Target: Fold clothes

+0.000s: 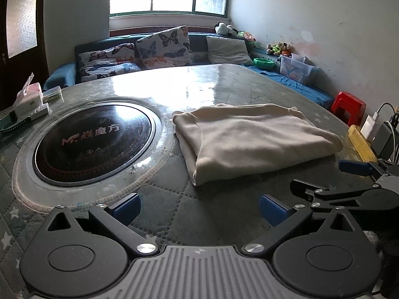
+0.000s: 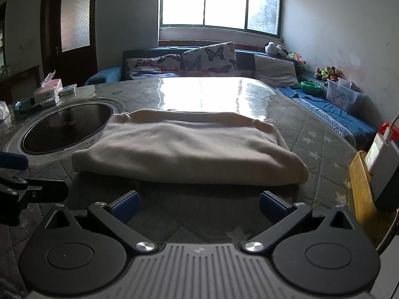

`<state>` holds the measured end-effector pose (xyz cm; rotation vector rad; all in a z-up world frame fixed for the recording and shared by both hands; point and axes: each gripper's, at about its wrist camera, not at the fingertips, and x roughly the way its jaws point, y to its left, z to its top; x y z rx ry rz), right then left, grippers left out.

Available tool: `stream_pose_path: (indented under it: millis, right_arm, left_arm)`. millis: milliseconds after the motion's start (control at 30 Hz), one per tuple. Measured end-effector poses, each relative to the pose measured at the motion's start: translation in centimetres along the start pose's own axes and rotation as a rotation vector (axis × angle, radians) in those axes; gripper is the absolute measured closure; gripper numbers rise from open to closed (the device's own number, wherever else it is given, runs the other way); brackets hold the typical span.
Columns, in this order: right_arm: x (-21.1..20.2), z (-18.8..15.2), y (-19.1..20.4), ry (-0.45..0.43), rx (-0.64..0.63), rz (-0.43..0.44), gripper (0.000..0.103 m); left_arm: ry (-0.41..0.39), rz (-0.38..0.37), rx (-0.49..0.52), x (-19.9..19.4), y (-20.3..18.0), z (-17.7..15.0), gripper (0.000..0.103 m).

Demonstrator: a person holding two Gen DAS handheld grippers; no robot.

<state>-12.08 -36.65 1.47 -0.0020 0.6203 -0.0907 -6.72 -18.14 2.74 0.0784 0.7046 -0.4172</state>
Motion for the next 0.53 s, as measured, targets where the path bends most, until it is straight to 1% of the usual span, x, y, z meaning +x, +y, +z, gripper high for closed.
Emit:
stream_pose_path:
  millis: [533]
  right_arm:
    - [-0.01, -0.28, -0.22, 0.007, 0.014, -0.002, 0.0]
  left_arm:
    - [0.004, -0.008, 0.009, -0.07, -0.58, -0.16, 0.0]
